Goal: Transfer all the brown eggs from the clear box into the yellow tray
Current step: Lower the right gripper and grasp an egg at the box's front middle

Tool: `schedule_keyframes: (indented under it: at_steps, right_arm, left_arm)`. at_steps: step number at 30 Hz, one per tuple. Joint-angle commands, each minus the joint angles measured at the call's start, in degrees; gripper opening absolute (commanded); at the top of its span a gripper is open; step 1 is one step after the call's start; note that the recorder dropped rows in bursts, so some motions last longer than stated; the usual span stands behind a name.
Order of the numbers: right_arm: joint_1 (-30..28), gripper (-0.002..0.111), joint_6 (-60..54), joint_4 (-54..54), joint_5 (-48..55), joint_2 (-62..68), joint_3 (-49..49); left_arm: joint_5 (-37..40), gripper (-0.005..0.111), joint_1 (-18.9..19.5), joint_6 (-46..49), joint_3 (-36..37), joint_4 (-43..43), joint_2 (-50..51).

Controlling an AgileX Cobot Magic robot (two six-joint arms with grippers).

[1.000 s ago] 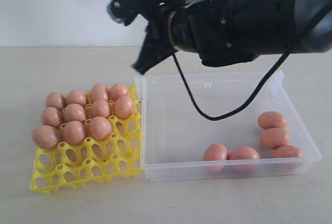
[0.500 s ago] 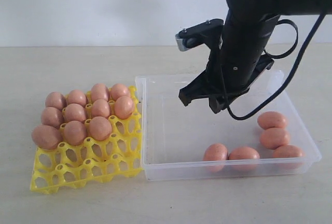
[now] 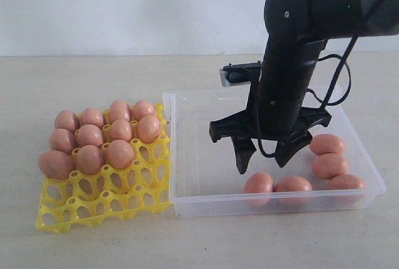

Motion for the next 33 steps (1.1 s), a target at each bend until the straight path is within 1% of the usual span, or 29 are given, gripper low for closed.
schedule_keyframes:
  at_steps: [1, 12, 19, 24, 26, 30, 32, 33]
  right_arm:
    - [-0.2, 0.062, 3.3, 1.5, 0.0, 2.5, -0.3]
    - [-0.2, 0.062, 3.4, 2.6, -0.4, 5.5, -0.3]
    - [-0.2, 0.062, 5.4, 3.0, -6.3, 7.6, -0.3]
    - [-0.2, 0.061, 6.4, 3.1, -7.6, 8.9, -0.3]
    - [-0.2, 0.057, 6.4, 3.3, -7.0, 9.5, -0.3]
    - [-0.2, 0.042, 6.4, 3.3, -6.8, 9.7, -0.3]
    - [-0.2, 0.031, 5.6, 2.8, -7.6, 9.7, -0.3]
    - [-0.2, 0.023, 4.5, 2.5, -8.3, 9.7, -0.3]
  left_arm:
    - [-0.1, 0.022, -0.3, -0.1, 0.2, -0.1, -0.1]
    - [-0.1, 0.022, -0.3, -0.1, 0.2, -0.1, -0.1]
    - [-0.1, 0.022, -0.3, -0.1, 0.2, -0.1, -0.1]
    - [-0.1, 0.022, -0.3, -0.1, 0.2, -0.1, -0.1]
    - [-0.1, 0.022, -0.3, -0.1, 0.2, -0.1, -0.1]
    - [-0.1, 0.022, -0.3, -0.1, 0.2, -0.1, -0.1]
    - [-0.1, 0.022, -0.3, -0.1, 0.2, -0.1, -0.1]
    - [-0.1, 0.022, -0.3, -0.1, 0.2, -0.1, -0.1]
